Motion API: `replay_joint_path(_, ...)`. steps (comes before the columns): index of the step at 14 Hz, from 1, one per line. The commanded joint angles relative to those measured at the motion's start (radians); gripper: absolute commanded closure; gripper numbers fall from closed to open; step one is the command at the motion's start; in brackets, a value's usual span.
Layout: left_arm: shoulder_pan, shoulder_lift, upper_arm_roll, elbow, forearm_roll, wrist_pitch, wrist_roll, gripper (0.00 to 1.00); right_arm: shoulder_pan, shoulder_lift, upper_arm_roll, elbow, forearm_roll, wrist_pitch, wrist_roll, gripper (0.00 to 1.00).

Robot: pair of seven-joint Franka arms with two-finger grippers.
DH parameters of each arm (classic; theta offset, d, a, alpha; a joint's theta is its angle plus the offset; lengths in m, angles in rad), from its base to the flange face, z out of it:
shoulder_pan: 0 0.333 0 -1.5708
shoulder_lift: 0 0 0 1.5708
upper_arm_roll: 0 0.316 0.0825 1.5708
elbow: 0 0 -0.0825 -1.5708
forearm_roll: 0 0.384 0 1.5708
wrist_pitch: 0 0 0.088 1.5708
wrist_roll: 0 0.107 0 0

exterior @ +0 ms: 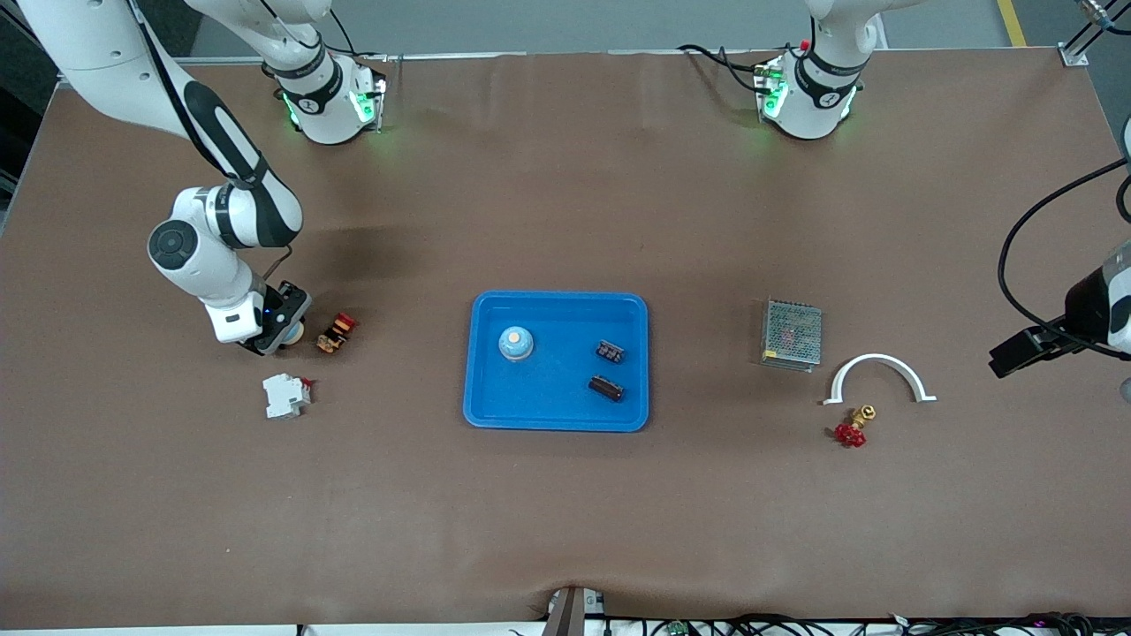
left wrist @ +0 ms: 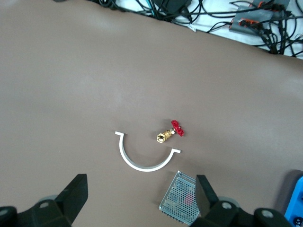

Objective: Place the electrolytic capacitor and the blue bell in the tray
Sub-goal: 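Grasp the second blue bell with the right gripper while the left gripper retracts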

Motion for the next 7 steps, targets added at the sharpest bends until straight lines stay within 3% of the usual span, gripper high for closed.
replay_joint_path(1, 0.006, -0.069, -0.003, -0.019, -0.021, -0.065, 0.031, 0.00, -0.022, -0.015, 0.028, -0.009, 0.025, -0.002, -0.028, 0.68)
replay_joint_path(5, -0.001, -0.136, 0.005, -0.034, -0.087, -0.154, 0.085, 0.00, -0.018, -0.119, 0.040, 0.011, 0.030, -0.149, -0.020, 0.67)
replay_joint_path(7, -0.007, -0.214, 0.023, -0.122, -0.116, -0.159, 0.091, 0.00, 0.016, -0.170, 0.040, 0.061, 0.124, -0.290, -0.017, 0.67)
